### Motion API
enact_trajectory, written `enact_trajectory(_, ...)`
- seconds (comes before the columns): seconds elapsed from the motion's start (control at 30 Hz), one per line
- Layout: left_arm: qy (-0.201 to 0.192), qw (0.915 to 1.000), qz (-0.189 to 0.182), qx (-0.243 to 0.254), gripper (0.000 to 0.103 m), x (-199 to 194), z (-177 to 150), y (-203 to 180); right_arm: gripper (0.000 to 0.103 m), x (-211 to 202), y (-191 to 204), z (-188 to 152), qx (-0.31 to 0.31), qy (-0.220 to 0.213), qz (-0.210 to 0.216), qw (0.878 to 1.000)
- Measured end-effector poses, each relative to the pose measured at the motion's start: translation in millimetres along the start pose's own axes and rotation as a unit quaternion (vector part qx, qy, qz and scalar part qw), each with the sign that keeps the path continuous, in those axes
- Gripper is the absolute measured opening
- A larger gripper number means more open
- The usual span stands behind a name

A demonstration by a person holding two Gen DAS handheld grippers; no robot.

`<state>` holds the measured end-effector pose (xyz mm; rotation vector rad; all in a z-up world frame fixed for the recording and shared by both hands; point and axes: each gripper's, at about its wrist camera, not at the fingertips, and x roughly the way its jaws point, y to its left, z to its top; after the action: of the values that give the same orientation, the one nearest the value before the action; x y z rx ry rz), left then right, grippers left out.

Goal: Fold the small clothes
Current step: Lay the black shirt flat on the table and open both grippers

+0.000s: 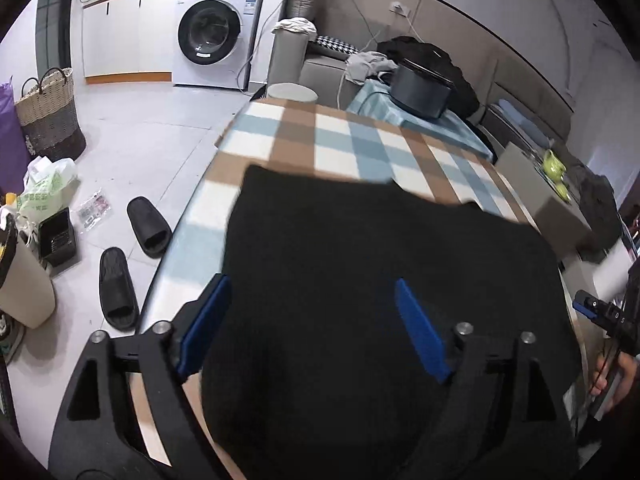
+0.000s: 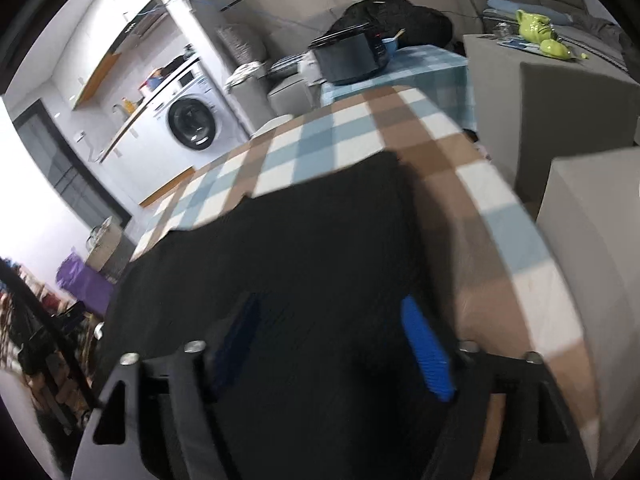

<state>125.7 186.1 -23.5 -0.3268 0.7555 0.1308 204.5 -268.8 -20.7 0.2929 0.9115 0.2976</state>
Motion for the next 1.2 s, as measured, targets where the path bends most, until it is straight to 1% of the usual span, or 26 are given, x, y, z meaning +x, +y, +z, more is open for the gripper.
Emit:
enact_trajectory(0.03, 0.003, 1.0, -0.005, -0.001, 0.083, -4.6, -10.2, -5.6, 0.082, -4.8, 4.9, -8.2, -0.006, 0.003, 0.002, 1.0)
enact_trajectory(0.1, 0.023, 0.9996, -0.012, 0.012, 0.084, -12.4, -32.7, -17.5, 0.09, -14.7, 13.6, -25.8, -0.016, 0.005, -0.003, 1.0)
enact_trajectory(0.17, 0.027, 0.9994, -0.007, 0.018, 0.084, -18.6, -51.8, -25.6, 0.091, -20.6, 21.2, -42.7, -0.02, 0.011, -0.005, 1.0)
enact_trajectory(0.2, 0.031, 0.9994, -0.004, 0.015, 0.084, -21.1, -61.6, -28.5, 0.091, -22.6, 24.9, -52.5, -0.019, 0.016, -0.004, 1.0)
enact_trajectory(0.27, 0.045, 0.9989, -0.01, 0.004, 0.084, -24.5, -77.5, -32.5, 0.091, -23.4, 29.6, -65.4, -0.017, 0.021, 0.001, 1.0)
enact_trajectory(0.33, 0.053, 0.9985, -0.017, 0.0, 0.084, -28.7, -91.2, -37.4, 0.091, -22.5, 40.3, -76.7, -0.038, 0.025, 0.003, 0.999)
enact_trajectory(0.4, 0.064, 0.9978, -0.01, 0.015, 0.084, -32.0, -102.9, -44.2, 0.091, -19.3, 52.6, -83.4, -0.059, 0.03, 0.001, 0.998)
enact_trajectory(0.5, 0.068, 0.9971, 0.001, 0.036, 0.084, -41.2, -114.8, -49.4, 0.091, -13.7, 74.8, -91.0, -0.094, 0.038, 0.003, 0.995)
enact_trajectory(0.6, 0.077, 0.9956, 0.013, 0.052, 0.084, -51.4, -131.8, -50.9, 0.091, -11.5, 93.9, -94.8, -0.128, 0.032, 0.004, 0.991)
enact_trajectory(0.67, 0.07, 0.9961, 0.012, 0.052, 0.084, -56.9, -138.4, -47.9, 0.091, -7.1, 100.2, -96.9, -0.133, 0.037, 0.012, 0.99)
enact_trajectory(0.7, 0.062, 0.9967, 0.011, 0.05, 0.084, -61.7, -144.5, -48.1, 0.091, -4.9, 102.2, -97.7, -0.136, 0.037, 0.011, 0.99)
enact_trajectory(0.8, 0.047, 0.9971, 0.018, 0.056, 0.084, -65.8, -147.2, -49.6, 0.091, 3.5, 105.0, -99.3, -0.141, 0.042, 0.006, 0.989)
enact_trajectory(0.83, 0.04, 0.9975, 0.016, 0.057, 0.084, -66.6, -145.6, -50.9, 0.091, 5.0, 106.5, -101.1, -0.143, 0.043, 0.007, 0.989)
enact_trajectory(0.9, 0.026, 0.9979, -0.001, 0.059, 0.084, -68.7, -144.1, -57.0, 0.091, 6.1, 111.6, -106.3, -0.161, 0.043, 0.005, 0.986)
enact_trajectory(0.97, 0.025, 0.9972, -0.01, 0.069, 0.084, -67.3, -144.9, -67.1, 0.091, 6.9, 117.0, -113.2, -0.195, 0.037, -0.014, 0.98)
enact_trajectory(1.03, 0.029, 0.9961, -0.012, 0.082, 0.084, -62.1, -147.1, -74.8, 0.091, 11.4, 117.3, -119.1, -0.221, 0.042, -0.041, 0.973)
enact_trajectory(1.1, 0.037, 0.9945, -0.004, 0.098, 0.084, -56.0, -151.1, -78.5, 0.091, 13.4, 109.5, -122.7, -0.227, 0.046, -0.062, 0.971)
enact_trajectory(1.2, 0.051, 0.9919, 0.001, 0.117, 0.084, -55.2, -159.9, -77.4, 0.091, 7.3, 90.3, -123.1, -0.219, 0.039, -0.075, 0.972)
